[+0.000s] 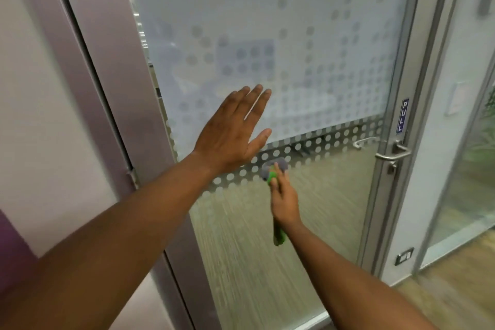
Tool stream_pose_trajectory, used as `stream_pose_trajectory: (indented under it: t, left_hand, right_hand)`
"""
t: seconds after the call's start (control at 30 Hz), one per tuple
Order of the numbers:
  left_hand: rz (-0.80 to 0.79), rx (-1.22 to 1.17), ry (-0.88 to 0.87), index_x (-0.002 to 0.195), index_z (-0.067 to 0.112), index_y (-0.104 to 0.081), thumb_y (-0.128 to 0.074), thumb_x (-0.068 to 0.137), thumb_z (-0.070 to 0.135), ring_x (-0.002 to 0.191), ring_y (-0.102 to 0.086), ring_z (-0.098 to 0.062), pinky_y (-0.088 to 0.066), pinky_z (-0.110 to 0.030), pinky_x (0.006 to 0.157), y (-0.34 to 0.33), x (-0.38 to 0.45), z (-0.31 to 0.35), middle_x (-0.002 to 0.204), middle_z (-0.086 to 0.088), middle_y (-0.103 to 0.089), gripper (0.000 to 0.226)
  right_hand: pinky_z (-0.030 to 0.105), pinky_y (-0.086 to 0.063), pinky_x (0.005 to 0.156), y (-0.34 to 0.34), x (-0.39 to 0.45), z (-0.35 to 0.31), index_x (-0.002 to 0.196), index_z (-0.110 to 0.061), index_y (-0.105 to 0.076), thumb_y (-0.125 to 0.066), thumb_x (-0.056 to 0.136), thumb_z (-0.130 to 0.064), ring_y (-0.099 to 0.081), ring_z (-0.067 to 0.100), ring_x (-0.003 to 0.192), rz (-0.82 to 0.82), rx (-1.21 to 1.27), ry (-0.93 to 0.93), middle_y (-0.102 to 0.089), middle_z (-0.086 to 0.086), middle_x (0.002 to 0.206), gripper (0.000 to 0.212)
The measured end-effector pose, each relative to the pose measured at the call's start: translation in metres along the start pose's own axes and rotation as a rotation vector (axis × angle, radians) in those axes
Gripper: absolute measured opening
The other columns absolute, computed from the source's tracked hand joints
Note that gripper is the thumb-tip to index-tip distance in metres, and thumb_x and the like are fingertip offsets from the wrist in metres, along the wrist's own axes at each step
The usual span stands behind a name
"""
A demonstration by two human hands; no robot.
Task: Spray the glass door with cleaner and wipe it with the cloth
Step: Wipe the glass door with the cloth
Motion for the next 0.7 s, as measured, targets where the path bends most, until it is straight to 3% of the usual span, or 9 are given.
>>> stream_pose_trajectory:
  t: [0.07,0.13,0.27,0.5,0.63,0.7]
  left_hand:
    - [-0.013,-0.041,-0.009,0.158,0.005,-0.028,-0.038,0.104,0.047,0.148,-0.038,-0.034,-0.03,-0.046,0.123,-0.009,-0.002,0.012,0.161,-0.017,-0.036,0.069]
    - [-0.018,-0.096,0.013,0.158,0.005,-0.028,-0.039,0.104,0.047,0.148,-0.037,-0.034,-0.03,-0.046,0.123,-0.019,-0.002,0.025,0.161,-0.016,-0.037,0.069]
    - [-0.042,-0.207,0.072,0.158,0.008,-0.028,-0.037,0.104,0.048,0.15,-0.034,-0.032,-0.029,-0.043,0.124,-0.039,0.0,0.055,0.162,-0.013,-0.037,0.068]
    - [-0.092,-0.364,0.178,0.157,0.008,-0.032,-0.035,0.103,0.048,0.149,-0.033,-0.029,-0.027,-0.043,0.125,-0.082,0.022,0.12,0.16,-0.012,-0.039,0.067]
    - [-0.135,-0.441,0.263,0.158,0.01,-0.028,-0.035,0.104,0.048,0.151,-0.03,-0.027,-0.024,-0.042,0.126,-0.111,0.045,0.163,0.162,-0.01,-0.036,0.067]
    - [-0.166,-0.495,0.308,0.159,0.013,-0.027,-0.034,0.103,0.049,0.152,-0.029,-0.026,-0.026,-0.042,0.126,-0.125,0.059,0.186,0.164,-0.008,-0.033,0.067]
  right_hand:
    - [0.039,-0.038,0.115,0.018,-0.003,-0.001,0.14,-0.027,-0.053,-0.038,0.106,-0.028,-0.046,0.022,0.138,0.09,0.164,-0.105,-0.052,0.003,0.147,0.036]
    - [0.034,-0.049,0.101,0.035,-0.004,-0.003,0.123,-0.026,-0.062,-0.038,0.107,-0.025,-0.061,0.021,0.118,0.159,0.306,-0.173,-0.067,0.001,0.122,0.029]
    - [0.031,-0.053,0.091,0.068,0.001,-0.014,0.131,-0.012,-0.06,-0.037,0.108,-0.025,-0.065,0.01,0.099,0.164,0.399,-0.174,-0.068,0.003,0.117,0.035]
    - [0.04,-0.058,0.08,0.15,0.038,-0.012,0.129,-0.011,-0.058,-0.037,0.107,-0.03,-0.068,0.023,0.09,0.232,0.709,-0.26,-0.072,0.009,0.106,0.036]
    - [0.052,-0.053,0.094,0.204,0.062,-0.002,0.121,-0.018,-0.062,-0.039,0.106,-0.031,-0.066,0.03,0.099,0.241,0.9,-0.279,-0.069,0.014,0.114,0.031]
    - [0.055,-0.049,0.1,0.231,0.071,0.001,0.128,-0.013,-0.059,-0.04,0.106,-0.031,-0.065,0.031,0.101,0.245,0.908,-0.264,-0.065,0.019,0.119,0.035]
Point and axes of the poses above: each hand's wrist, its own x-axis towards the middle knuckle, its own y-axis out of the back of the hand, z = x × y, the point moved 1 cm from there along x, towards the middle knuckle
